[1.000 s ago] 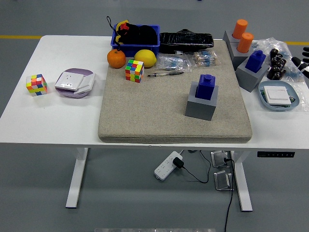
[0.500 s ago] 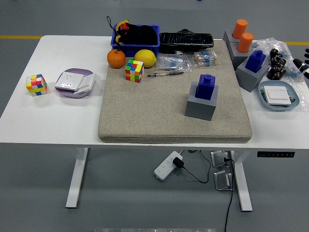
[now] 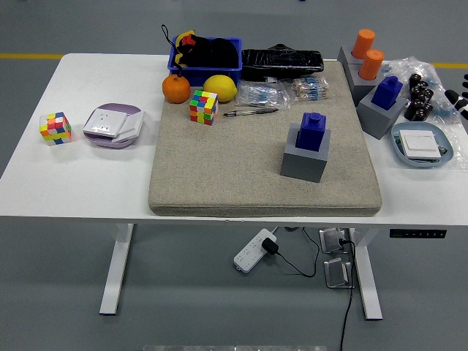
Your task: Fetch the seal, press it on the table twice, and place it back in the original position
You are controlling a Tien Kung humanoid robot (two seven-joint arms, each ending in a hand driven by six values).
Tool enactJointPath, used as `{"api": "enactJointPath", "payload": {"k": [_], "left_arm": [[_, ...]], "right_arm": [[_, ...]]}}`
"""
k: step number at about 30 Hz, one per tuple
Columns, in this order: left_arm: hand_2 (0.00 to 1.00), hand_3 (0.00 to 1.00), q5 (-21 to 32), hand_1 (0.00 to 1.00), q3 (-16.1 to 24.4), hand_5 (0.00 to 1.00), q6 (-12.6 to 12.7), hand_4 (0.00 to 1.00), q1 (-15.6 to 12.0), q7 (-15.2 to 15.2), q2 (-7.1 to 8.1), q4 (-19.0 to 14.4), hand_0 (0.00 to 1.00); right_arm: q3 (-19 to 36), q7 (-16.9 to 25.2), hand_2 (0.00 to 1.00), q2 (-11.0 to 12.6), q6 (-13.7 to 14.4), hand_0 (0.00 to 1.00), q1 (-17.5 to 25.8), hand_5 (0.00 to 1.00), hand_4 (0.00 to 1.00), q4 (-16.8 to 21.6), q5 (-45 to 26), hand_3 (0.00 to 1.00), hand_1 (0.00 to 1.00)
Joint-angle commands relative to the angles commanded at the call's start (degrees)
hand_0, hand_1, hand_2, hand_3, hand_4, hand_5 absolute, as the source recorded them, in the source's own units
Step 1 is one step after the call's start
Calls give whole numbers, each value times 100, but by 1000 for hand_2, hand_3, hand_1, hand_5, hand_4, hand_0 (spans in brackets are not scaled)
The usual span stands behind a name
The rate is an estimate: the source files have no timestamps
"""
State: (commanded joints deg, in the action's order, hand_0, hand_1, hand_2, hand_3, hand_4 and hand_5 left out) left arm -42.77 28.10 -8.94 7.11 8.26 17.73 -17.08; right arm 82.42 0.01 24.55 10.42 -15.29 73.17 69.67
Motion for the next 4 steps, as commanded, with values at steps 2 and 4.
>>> {"api": "enactJointPath", "payload": {"k": [2,4], "left_arm": [[760,812,2,793,11,313,-1,724,-3,-1,-1,1,822],[760,812,3,793,16,313,-4,724,-9,1,-5,4,822]], "right_arm": [[-6,-5,760,-3,5,858,1,421,933,1,2,741,753],[-17,-10,760,-5,7,858,-3,421,933,2,6,741,753]]}}
